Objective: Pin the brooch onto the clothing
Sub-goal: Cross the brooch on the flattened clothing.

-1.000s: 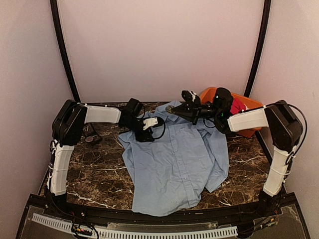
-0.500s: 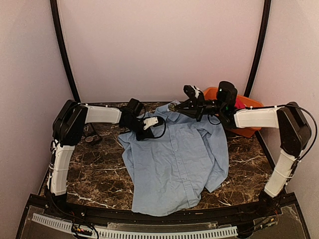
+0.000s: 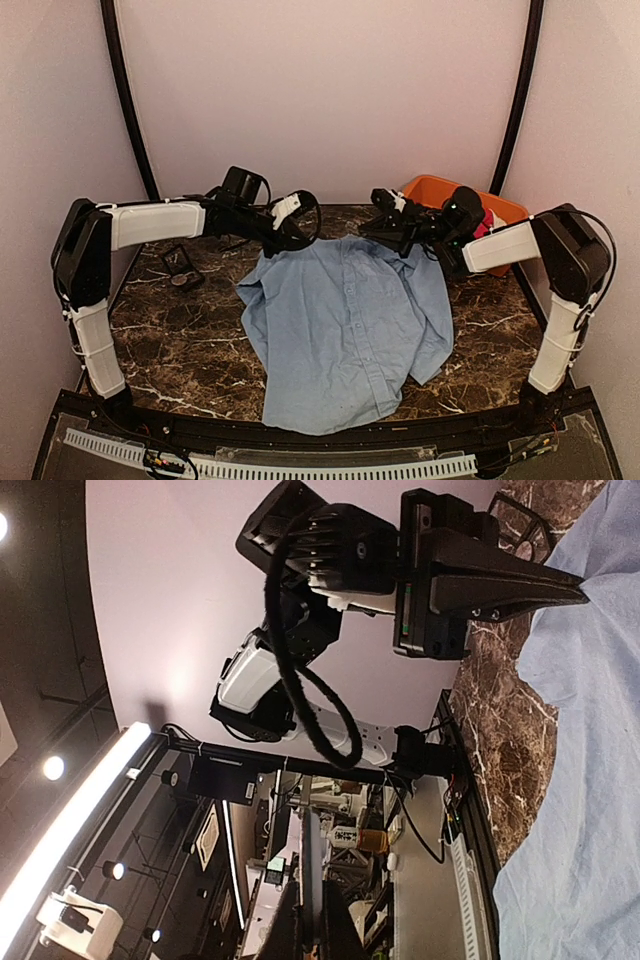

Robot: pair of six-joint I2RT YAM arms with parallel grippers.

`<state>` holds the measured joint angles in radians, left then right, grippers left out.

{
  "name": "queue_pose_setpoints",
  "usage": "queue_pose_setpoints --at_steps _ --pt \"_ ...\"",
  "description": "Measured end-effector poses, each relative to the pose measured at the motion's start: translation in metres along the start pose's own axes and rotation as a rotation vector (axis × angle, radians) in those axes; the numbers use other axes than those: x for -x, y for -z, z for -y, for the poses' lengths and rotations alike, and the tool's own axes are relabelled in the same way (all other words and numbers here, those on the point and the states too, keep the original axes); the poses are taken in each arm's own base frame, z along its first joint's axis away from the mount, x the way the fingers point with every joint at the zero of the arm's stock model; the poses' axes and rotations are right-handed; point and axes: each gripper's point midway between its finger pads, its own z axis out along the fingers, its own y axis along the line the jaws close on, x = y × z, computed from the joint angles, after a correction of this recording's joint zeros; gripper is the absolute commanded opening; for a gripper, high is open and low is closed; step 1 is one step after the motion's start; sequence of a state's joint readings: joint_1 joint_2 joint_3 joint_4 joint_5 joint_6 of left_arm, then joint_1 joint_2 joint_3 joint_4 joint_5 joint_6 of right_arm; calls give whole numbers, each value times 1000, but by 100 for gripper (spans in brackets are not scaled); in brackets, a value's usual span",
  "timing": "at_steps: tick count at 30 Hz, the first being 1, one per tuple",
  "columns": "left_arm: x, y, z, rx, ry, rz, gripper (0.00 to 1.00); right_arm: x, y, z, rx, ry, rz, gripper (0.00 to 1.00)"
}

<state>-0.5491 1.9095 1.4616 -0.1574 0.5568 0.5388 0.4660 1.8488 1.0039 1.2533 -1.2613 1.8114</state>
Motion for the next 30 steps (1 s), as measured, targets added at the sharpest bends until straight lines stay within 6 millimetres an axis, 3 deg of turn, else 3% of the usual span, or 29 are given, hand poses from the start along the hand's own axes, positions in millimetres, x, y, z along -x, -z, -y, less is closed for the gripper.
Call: queue_pose_setpoints --at_steps 4,11,23,30 --pt "3 0 5 -22 35 32 1 -1 -7 15 1 -90 -19 0" --pt "-5 4 15 -41 76 31 1 2 -24 63 -25 -266 -48 0" --pt "9 21 24 -45 81 79 1 42 -55 82 6 -237 -46 0" --pt "9 21 26 -57 83 83 1 56 -75 67 23 -111 -159 0"
